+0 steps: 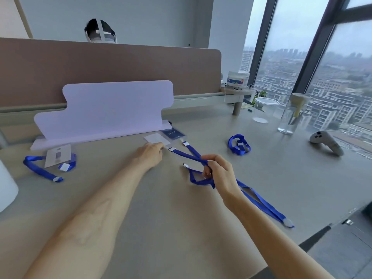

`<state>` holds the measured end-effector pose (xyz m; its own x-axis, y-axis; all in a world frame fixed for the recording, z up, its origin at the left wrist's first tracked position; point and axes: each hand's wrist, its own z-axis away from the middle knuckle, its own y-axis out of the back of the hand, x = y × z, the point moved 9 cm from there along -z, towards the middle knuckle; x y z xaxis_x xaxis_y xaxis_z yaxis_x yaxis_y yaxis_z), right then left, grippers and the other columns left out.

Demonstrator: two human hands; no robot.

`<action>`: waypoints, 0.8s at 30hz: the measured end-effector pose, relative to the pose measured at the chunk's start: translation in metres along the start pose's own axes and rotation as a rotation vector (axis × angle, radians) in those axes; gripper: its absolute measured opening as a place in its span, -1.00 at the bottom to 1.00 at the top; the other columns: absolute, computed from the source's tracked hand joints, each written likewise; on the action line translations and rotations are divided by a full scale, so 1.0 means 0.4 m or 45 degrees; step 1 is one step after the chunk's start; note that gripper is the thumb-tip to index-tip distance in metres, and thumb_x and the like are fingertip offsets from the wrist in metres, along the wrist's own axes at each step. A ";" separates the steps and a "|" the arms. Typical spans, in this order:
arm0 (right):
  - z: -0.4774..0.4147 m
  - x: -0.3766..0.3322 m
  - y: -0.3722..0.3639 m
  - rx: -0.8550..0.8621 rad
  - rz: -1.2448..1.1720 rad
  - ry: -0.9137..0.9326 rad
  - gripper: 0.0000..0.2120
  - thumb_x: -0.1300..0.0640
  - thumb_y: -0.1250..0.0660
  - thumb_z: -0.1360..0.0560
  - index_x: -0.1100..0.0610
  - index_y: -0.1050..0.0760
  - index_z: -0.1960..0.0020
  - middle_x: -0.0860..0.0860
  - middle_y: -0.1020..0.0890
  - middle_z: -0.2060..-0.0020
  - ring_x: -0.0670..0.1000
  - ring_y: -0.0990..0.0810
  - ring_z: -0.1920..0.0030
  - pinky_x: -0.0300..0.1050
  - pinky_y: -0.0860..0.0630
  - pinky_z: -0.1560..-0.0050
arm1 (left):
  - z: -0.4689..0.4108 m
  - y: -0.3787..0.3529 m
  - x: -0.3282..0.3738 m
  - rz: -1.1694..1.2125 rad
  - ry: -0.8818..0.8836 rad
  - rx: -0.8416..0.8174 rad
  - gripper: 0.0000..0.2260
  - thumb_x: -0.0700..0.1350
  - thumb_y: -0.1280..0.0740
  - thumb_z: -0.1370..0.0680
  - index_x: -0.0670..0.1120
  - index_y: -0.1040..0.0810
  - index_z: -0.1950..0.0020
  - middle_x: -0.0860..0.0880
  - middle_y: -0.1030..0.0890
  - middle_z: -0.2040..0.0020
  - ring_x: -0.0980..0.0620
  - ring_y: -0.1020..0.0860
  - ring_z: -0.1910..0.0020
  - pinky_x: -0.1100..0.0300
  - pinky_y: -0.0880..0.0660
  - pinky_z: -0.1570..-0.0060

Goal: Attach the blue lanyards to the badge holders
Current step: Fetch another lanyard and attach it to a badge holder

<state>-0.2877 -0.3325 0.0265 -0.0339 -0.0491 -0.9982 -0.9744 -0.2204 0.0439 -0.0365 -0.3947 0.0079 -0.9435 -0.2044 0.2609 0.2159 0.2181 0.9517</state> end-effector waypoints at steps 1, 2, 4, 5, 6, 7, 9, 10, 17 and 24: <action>0.010 -0.003 0.006 -0.012 0.082 -0.001 -0.67 0.31 -0.06 -0.56 0.12 -0.59 0.01 0.01 -0.47 0.39 -0.04 -0.45 0.32 -0.18 -0.43 0.20 | 0.002 -0.002 0.004 -0.004 -0.003 -0.018 -0.70 -0.10 -0.07 -0.61 0.02 -0.45 -0.29 -0.14 -0.53 -0.24 -0.18 -0.49 -0.16 0.06 -0.42 -0.03; 0.017 -0.006 0.010 -0.031 0.184 -0.002 -0.65 0.30 -0.07 -0.56 0.07 -0.61 0.04 0.00 -0.52 0.37 -0.05 -0.48 0.30 -0.17 -0.44 0.19 | 0.003 -0.001 0.006 -0.014 -0.005 -0.035 -0.71 -0.08 -0.06 -0.61 0.02 -0.44 -0.28 -0.13 -0.54 -0.24 -0.18 -0.50 -0.15 0.07 -0.41 -0.01; 0.037 -0.013 0.020 -0.100 0.348 -0.009 -0.66 0.29 -0.10 -0.54 0.02 -0.61 0.05 -0.03 -0.57 0.34 -0.07 -0.51 0.30 -0.20 -0.44 0.22 | 0.005 -0.005 0.010 -0.020 0.018 -0.073 -0.71 -0.06 -0.05 -0.62 0.02 -0.41 -0.29 -0.13 -0.54 -0.23 -0.18 -0.50 -0.14 0.07 -0.40 0.00; 0.042 -0.014 0.016 -0.150 0.384 -0.017 -0.68 0.29 -0.13 -0.54 0.02 -0.61 0.03 -0.03 -0.59 0.32 -0.08 -0.52 0.29 -0.22 -0.45 0.22 | 0.005 -0.003 0.001 -0.021 0.040 -0.077 -0.71 -0.05 -0.04 -0.62 0.02 -0.40 -0.29 -0.13 -0.53 -0.24 -0.18 -0.50 -0.14 0.07 -0.41 -0.02; 0.050 -0.013 0.023 -0.183 0.416 -0.027 -0.71 0.29 -0.16 -0.53 0.03 -0.60 0.00 -0.01 -0.61 0.29 -0.08 -0.54 0.29 -0.22 -0.48 0.22 | 0.007 -0.003 -0.001 -0.017 0.052 -0.075 -0.70 -0.04 -0.04 -0.62 0.03 -0.40 -0.30 -0.14 -0.52 -0.25 -0.19 -0.49 -0.15 0.06 -0.41 -0.04; 0.059 -0.013 0.032 -0.202 0.462 -0.030 -0.74 0.29 -0.19 -0.53 0.03 -0.59 -0.03 0.02 -0.62 0.25 -0.07 -0.57 0.28 -0.20 -0.53 0.21 | 0.010 -0.004 -0.001 -0.012 0.062 -0.070 -0.70 -0.04 -0.03 -0.61 0.04 -0.39 -0.31 -0.15 -0.51 -0.26 -0.19 -0.49 -0.16 0.05 -0.42 -0.06; 0.075 -0.021 0.057 -0.207 0.607 -0.004 -0.77 0.27 -0.27 -0.52 0.02 -0.57 -0.08 0.07 -0.63 0.16 -0.02 -0.60 0.26 -0.08 -0.60 0.15 | 0.017 -0.008 -0.001 -0.010 0.075 -0.060 -0.70 -0.02 -0.03 -0.61 0.06 -0.39 -0.30 -0.17 -0.50 -0.26 -0.20 -0.48 -0.17 0.03 -0.43 -0.09; 0.084 -0.031 0.071 -0.207 0.686 0.018 -0.78 0.25 -0.30 -0.51 0.01 -0.56 -0.09 0.07 -0.62 0.14 0.00 -0.60 0.26 -0.06 -0.61 0.16 | 0.021 -0.010 0.002 -0.006 0.078 -0.056 -0.70 -0.01 -0.02 -0.61 0.06 -0.39 -0.29 -0.17 -0.49 -0.26 -0.20 -0.48 -0.17 0.02 -0.43 -0.11; 0.168 -0.153 0.200 -0.099 0.813 0.214 -0.88 0.20 -0.38 -0.49 0.02 -0.61 0.02 -0.11 -0.63 0.31 -0.15 -0.55 0.38 -0.27 -0.54 0.34 | 0.046 -0.021 0.023 -0.039 0.114 -0.086 -0.64 -0.06 0.05 -0.64 0.03 -0.29 -0.42 -0.11 -0.28 -0.48 -0.12 -0.25 -0.44 0.02 -0.24 -0.36; 0.198 -0.096 0.210 -0.180 0.773 0.136 -0.81 0.06 -0.47 -0.44 -0.01 -0.59 -0.04 -0.07 -0.65 0.12 -0.04 -0.61 0.15 -0.17 -0.55 0.16 | 0.123 -0.002 0.133 0.070 -0.136 0.064 -0.51 -0.15 -0.08 -0.61 -0.10 -0.11 -0.55 -0.12 -0.06 -0.58 -0.10 -0.05 -0.54 0.01 -0.06 -0.49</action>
<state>-0.3859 -0.2720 0.0651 -0.5420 -0.3008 -0.7847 -0.7496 -0.2490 0.6133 -0.0995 -0.3587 0.0131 -0.9526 -0.0888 0.2909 0.2574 0.2743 0.9266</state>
